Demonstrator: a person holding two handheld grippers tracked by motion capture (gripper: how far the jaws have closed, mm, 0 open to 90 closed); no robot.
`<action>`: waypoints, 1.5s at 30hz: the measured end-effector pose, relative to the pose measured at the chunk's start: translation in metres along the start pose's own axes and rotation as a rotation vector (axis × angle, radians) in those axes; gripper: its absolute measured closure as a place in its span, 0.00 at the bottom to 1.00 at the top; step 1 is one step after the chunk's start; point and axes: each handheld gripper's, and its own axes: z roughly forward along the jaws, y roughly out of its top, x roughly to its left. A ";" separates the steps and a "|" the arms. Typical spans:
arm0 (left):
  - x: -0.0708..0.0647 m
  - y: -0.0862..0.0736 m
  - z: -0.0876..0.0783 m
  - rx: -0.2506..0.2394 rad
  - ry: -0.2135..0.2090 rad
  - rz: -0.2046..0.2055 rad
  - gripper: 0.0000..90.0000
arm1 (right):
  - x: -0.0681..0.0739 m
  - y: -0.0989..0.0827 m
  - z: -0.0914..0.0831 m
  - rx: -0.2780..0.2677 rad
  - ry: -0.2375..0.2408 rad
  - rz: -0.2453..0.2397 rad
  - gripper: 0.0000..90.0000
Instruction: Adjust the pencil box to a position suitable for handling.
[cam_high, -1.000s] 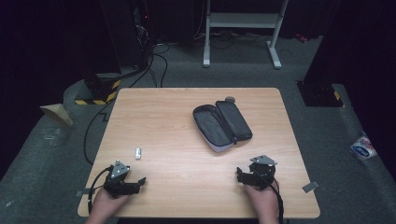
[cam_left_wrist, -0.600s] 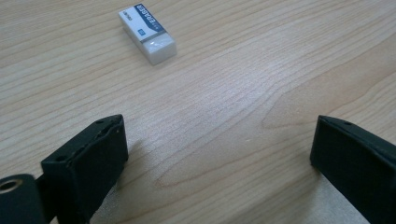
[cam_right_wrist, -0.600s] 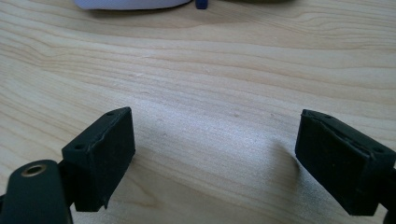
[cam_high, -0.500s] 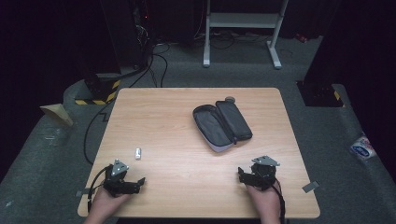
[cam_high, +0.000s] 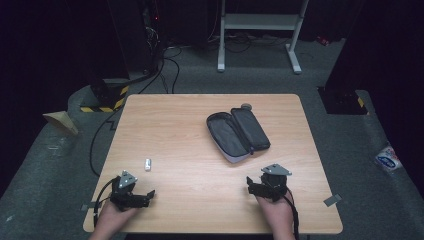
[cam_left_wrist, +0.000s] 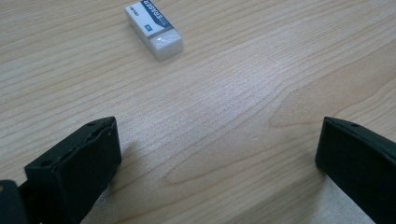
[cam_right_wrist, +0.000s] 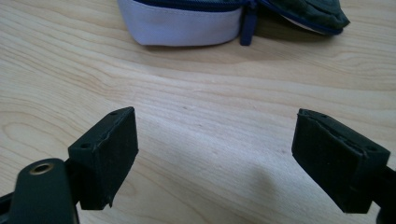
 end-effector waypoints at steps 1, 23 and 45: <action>0.000 0.000 0.000 0.000 -0.001 0.001 0.00 | 0.001 0.002 0.000 -0.005 0.001 -0.008 0.16; -0.001 0.000 0.000 0.001 -0.019 0.023 0.00 | 0.016 0.046 0.017 -0.038 0.071 -0.008 0.26; -0.002 0.000 0.000 -0.002 -0.022 0.023 0.00 | 0.039 0.089 0.059 -0.012 0.101 -0.044 0.38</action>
